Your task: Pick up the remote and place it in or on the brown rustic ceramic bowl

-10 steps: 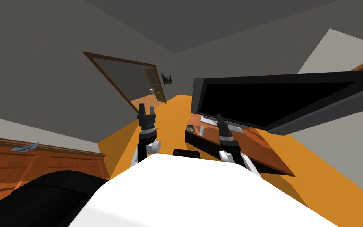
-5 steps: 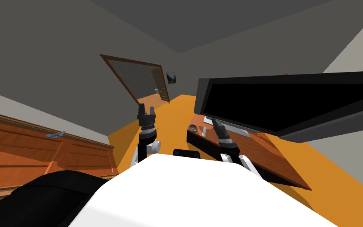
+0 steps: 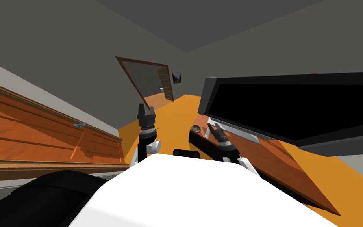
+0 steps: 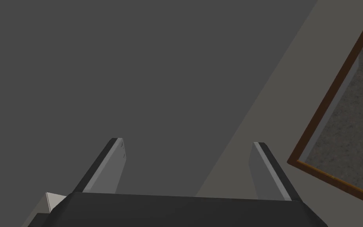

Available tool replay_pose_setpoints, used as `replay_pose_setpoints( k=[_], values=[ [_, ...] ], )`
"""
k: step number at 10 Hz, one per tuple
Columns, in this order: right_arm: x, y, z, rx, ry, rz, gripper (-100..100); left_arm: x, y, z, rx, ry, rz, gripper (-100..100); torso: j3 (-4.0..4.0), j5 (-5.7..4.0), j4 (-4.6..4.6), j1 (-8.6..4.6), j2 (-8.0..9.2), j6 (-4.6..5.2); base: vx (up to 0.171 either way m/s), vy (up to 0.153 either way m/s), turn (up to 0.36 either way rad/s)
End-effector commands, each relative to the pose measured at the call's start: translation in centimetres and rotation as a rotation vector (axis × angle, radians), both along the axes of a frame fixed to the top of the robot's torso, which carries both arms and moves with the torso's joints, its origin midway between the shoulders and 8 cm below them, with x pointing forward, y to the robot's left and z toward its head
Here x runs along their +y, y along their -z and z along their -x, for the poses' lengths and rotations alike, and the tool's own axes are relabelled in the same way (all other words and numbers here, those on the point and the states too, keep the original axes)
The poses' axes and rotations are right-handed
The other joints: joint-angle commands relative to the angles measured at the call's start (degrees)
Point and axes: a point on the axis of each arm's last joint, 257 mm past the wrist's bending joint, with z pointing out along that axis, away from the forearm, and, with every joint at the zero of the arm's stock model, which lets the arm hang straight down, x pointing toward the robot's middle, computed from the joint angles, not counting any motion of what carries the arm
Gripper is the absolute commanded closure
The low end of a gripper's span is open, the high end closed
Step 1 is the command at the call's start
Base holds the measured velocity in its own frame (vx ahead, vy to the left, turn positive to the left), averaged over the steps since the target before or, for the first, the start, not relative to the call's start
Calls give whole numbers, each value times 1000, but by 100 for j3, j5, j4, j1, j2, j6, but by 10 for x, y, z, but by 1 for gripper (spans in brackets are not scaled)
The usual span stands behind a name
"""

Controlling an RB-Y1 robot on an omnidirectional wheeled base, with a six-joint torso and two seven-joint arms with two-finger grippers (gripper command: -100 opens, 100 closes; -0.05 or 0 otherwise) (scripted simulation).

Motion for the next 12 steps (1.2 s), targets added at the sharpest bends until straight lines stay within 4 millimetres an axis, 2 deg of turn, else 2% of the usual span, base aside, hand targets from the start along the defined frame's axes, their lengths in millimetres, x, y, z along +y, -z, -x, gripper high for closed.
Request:
replay_pose_setpoints(
  k=[1,2,3,4,5,7,8,10,11,12],
  values=[
    [0,10,0,11,-4,76,-100,0,0,0,0,0,0,0,0,0,0,0,0,0,-9,1,129],
    [1,11,0,13,-5,89,-100,0,0,0,0,0,0,0,0,0,0,-1,-1,3,-4,-1,-13],
    [-2,30,3,35,-7,169,-100,0,0,0,0,0,0,0,-2,0,0,-2,-3,4,-8,8,278],
    [1,33,3,39,-11,199,-100,0,0,0,0,0,0,0,-2,0,0,0,-3,-1,-6,-2,133],
    [-3,51,7,60,-15,270,-100,0,0,0,0,0,0,0,-2,0,-1,-3,-3,4,-6,3,243],
    [1,58,8,66,-24,320,-100,0,0,0,0,0,0,0,-2,-1,-1,-4,-4,4,-3,-3,58],
    [-4,77,13,89,-32,392,-100,0,0,0,0,0,0,0,-2,0,-1,-3,-4,6,-2,5,321],
    [-1,83,14,95,-41,437,-100,0,0,0,0,0,0,0,-3,-1,-1,-5,-5,6,0,-6,38],
    [-7,102,19,118,-52,507,-100,0,0,0,0,0,0,0,-3,0,-1,-4,-5,6,1,2,236],
    [-5,106,20,121,-58,533,-100,0,0,0,0,0,0,0,-3,0,-1,-3,-6,1,2,-8,162]
  ],
)
